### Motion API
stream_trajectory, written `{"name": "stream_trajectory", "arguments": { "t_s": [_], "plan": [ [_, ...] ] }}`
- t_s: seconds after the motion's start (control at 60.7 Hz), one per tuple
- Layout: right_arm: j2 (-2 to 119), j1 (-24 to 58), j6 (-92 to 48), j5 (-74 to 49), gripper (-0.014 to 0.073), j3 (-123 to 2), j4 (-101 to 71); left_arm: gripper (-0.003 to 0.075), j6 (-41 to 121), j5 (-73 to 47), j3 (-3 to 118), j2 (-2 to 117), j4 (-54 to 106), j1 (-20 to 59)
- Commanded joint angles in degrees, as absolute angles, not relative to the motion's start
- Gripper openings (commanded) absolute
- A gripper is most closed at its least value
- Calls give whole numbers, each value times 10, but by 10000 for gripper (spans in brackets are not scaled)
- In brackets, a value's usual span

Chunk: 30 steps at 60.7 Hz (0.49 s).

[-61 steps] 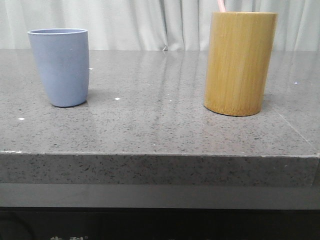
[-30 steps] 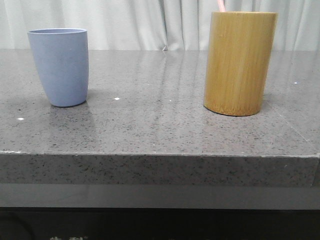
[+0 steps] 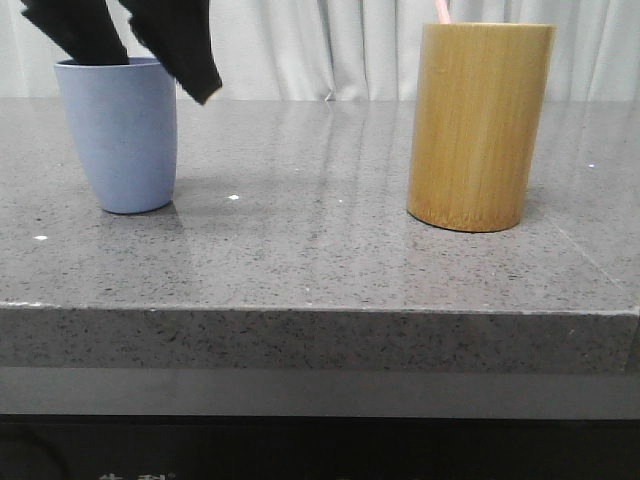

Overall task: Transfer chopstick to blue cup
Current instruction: 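Reach down with the left gripper and grasp the light-blue cup rim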

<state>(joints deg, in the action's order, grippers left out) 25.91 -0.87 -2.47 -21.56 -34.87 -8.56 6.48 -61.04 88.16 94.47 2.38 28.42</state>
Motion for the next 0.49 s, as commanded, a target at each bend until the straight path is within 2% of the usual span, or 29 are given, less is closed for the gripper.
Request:
{"name": "stream_trajectory", "arguments": {
  "t_s": [0.0, 0.082, 0.132, 0.198, 0.247, 0.297, 0.478],
  "plan": [
    [265, -9, -29, -173, 586, -369, -86, 522, 64, -593, 901, 935, 29, 289],
    [265, -9, -29, -173, 586, -369, -86, 392, 64, -594, 901, 941, 29, 289],
    [265, -9, -29, -173, 586, -369, -86, 276, 64, -594, 901, 941, 29, 289],
    [265, -9, -29, -173, 586, -369, -86, 174, 64, -594, 901, 941, 29, 289],
    [265, -9, -29, -173, 586, -369, -86, 55, 64, -594, 901, 941, 29, 289],
    [265, -9, -29, -173, 586, -369, -86, -14, 64, -594, 901, 941, 29, 289],
    [265, -9, -29, -173, 586, -369, -86, -19, 64, -612, 922, 941, 29, 298]
  ]
}}
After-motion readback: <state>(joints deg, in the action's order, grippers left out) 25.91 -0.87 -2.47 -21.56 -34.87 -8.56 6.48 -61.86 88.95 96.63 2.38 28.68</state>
